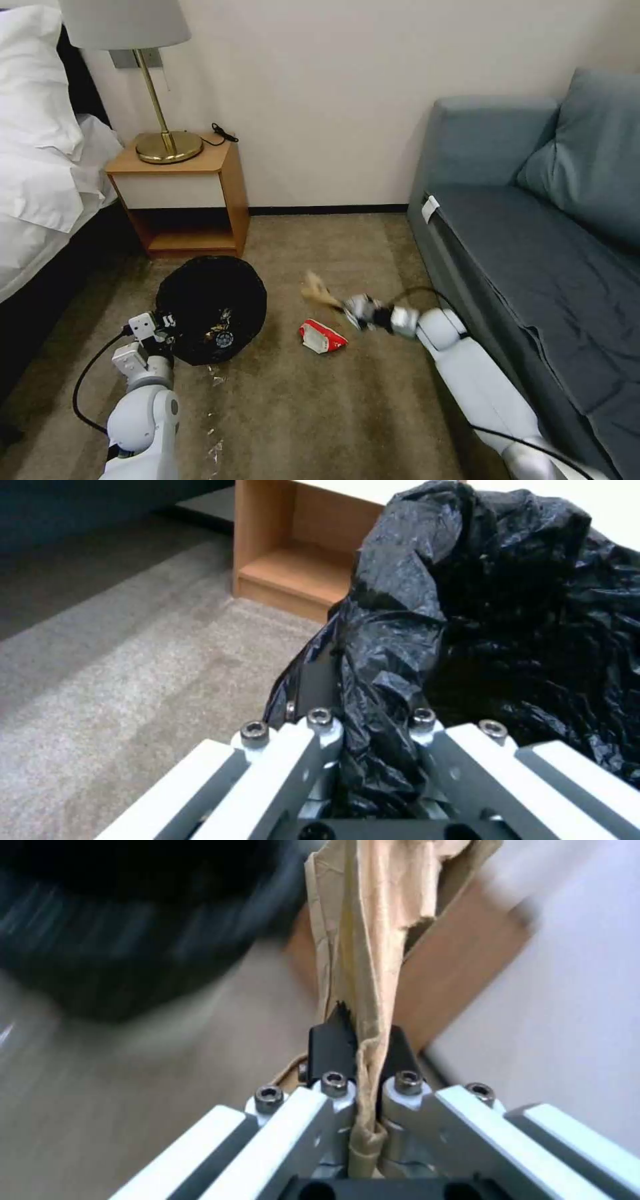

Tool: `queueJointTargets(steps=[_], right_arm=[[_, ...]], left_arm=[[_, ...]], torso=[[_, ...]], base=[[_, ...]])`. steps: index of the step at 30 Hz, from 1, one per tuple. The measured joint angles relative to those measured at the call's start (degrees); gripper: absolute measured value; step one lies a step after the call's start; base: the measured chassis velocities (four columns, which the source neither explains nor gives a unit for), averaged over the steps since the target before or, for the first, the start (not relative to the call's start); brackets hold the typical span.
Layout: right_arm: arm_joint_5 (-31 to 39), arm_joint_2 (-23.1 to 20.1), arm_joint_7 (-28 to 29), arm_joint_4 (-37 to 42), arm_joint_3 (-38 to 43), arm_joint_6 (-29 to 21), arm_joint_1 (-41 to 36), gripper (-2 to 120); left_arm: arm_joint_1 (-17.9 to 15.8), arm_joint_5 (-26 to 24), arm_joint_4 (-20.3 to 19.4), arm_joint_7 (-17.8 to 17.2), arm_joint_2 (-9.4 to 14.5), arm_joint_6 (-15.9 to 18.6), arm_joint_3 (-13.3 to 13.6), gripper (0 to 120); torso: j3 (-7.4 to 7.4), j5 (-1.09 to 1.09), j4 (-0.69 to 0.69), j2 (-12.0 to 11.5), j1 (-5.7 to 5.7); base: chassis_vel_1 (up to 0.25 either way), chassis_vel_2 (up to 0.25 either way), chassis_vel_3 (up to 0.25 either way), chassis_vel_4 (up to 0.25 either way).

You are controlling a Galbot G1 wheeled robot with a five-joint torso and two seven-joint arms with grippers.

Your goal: Pick up the trash bin, then pick up the garbage on the floor and place it into the trash bin.

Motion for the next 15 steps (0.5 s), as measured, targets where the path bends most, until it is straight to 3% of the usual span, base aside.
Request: queueJointTargets(steps=[1,2,4,6,15], right_arm=[[2.8,1.0,7.0,0.7,-5.2,-0.7,2.1,0],[2.8,1.0,7.0,0.7,-5.2,-0.7,2.1,0],[7.1,3.7,16.1,1.0,-13.1,-2.9,5.6,0],[8.6,5.8,18.6,0.4,-16.6,-4.2,7.3,0],[5.3,14.0,19.3,-10.4,-20.9,-2.9,9.3,0]], left_arm=[[0.1,-0.1,0.1,0.1,0.0,0.1,0.2,4],[0.1,-0.1,0.1,0.1,0.0,0.1,0.2,4],[0.2,-0.1,0.1,0.0,0.0,0.2,0.4,4],[0.2,-0.2,0.0,-0.1,0.0,0.2,0.5,4],[-0.1,-0.4,-0.6,-0.5,-0.3,0.6,0.6,4]], torso=[[0.00,0.00,0.01,0.0,0.00],[0.00,0.00,0.01,0.0,0.00],[0.00,0.01,0.03,0.0,0.00],[0.00,0.00,0.03,0.0,0.00],[0.00,0.00,0.01,0.0,0.00]], base=[[0.000,0.000,0.000,0.000],[0.000,0.000,0.000,0.000],[0.000,0.000,0.000,0.000],[0.000,0.000,0.000,0.000],[0.000,0.000,0.000,0.000]])
